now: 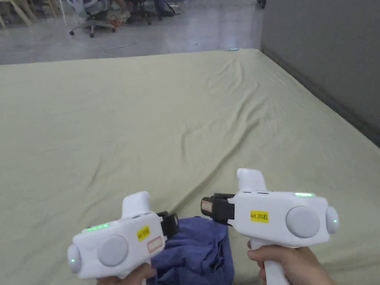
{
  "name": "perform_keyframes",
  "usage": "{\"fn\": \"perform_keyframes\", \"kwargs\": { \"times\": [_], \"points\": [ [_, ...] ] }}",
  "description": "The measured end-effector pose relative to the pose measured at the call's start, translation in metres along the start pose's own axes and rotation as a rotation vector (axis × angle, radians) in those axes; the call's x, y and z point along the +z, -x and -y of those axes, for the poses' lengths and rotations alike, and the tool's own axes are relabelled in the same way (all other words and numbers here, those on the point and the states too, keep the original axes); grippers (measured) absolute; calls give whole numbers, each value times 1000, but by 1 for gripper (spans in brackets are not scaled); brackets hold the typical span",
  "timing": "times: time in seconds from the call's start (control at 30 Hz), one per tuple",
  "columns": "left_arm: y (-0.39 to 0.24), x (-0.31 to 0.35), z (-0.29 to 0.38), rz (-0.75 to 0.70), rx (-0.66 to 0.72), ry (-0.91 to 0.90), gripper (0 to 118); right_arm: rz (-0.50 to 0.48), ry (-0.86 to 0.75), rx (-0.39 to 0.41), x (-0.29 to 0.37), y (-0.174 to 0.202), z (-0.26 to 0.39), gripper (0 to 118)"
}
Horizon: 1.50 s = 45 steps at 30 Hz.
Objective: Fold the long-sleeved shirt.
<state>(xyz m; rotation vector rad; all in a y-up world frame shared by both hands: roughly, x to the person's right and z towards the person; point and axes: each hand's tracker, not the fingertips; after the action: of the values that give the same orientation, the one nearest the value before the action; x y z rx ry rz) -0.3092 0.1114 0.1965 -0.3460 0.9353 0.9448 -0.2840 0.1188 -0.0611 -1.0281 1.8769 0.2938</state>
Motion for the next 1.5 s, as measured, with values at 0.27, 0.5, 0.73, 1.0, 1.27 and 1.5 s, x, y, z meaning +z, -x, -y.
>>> {"fn": "perform_keyframes", "kwargs": {
  "times": [0.27,0.5,0.73,1.0,1.27,1.5],
  "points": [
    [73,46,-47,-27,158,86,0,1,247,-142,-84,-47,51,0],
    [137,50,-52,29,213,127,118,-33,214,-187,-90,-67,58,0],
    [170,-1,-16,167,414,296,118,-28,184,-220,-84,-64,61,0],
    [115,-26,-16,-24,30,334,29,14,185,-210,-82,-54,60,0],
    [125,13,-26,147,105,256,16,134,189,-35,-89,1,40,0],
    [225,98,-71,125,145,78,16,115,85,293,-115,135,14,0]
  ]
}}
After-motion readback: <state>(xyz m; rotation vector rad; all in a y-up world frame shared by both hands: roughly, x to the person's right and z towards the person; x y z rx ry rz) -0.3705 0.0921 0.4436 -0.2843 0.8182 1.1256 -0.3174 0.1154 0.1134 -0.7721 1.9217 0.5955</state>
